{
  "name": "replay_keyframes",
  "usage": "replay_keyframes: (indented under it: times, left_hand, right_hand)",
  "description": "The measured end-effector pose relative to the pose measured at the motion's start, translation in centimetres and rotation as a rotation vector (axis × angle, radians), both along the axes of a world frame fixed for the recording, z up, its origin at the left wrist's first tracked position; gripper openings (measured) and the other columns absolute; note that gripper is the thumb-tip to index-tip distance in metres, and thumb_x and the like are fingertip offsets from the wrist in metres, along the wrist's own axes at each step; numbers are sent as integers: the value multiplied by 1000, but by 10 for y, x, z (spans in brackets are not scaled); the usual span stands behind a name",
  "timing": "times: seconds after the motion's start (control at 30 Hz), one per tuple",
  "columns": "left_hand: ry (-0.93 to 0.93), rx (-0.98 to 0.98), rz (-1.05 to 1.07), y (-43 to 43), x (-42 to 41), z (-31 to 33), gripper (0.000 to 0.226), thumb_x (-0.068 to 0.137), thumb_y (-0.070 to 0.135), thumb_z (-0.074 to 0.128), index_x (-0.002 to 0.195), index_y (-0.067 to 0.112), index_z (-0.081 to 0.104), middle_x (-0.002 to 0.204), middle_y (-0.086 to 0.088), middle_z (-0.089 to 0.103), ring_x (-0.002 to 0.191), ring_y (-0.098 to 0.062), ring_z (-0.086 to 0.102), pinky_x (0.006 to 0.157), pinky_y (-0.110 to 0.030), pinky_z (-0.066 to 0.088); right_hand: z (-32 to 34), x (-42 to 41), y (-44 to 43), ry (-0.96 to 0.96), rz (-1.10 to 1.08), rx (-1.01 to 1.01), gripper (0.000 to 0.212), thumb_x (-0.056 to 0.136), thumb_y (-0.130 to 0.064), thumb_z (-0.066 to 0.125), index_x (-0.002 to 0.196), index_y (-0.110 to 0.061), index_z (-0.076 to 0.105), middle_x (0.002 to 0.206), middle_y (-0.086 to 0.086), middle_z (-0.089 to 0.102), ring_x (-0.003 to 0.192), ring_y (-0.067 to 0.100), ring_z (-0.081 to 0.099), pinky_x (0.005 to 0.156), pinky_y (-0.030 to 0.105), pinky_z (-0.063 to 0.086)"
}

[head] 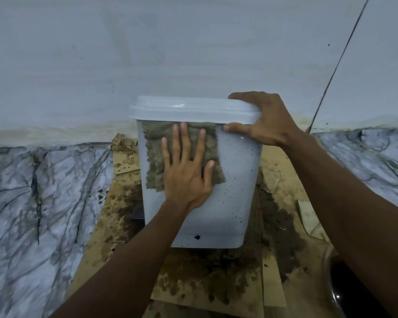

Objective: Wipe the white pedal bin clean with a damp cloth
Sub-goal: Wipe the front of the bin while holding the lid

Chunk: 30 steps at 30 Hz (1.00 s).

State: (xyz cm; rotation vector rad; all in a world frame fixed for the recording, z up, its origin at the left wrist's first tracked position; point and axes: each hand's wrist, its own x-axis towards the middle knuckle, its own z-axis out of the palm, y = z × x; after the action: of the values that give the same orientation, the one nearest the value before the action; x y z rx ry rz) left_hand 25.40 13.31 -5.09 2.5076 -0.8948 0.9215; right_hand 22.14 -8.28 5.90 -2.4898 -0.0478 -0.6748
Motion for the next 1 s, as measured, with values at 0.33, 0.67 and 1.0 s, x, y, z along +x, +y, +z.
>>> replay_keyframes:
  times: [0.33, 0.67, 1.0]
  left_hand:
    - [-53, 123, -141, 20, -6, -27, 70, 101, 44, 44, 160, 17, 19, 168, -16, 4, 156, -31, -1, 125, -52, 0]
    - [25, -81, 98, 6, 9, -3, 73, 101, 48, 35, 160, 8, 17, 165, -27, 8, 154, -37, -2, 123, -60, 1]
    - [-71, 240, -261, 8, -22, -45, 71, 101, 45, 45, 161, 18, 18, 168, -16, 4, 156, -31, 0, 125, -52, -1]
  right_hand:
    - [-6, 0, -6, -1, 13, -36, 73, 68, -68, 68, 129, -28, 65, 125, -4, 68, 111, 21, 60, 99, 42, 46]
    - [-3, 1, -5, 27, 2, 3, 67, 72, -69, 64, 126, -30, 66, 124, -8, 69, 112, 18, 60, 102, 44, 45]
    - [-5, -1, -9, 27, -4, 82, 64, 73, -65, 65, 127, -31, 66, 128, -10, 67, 116, 13, 58, 104, 38, 45]
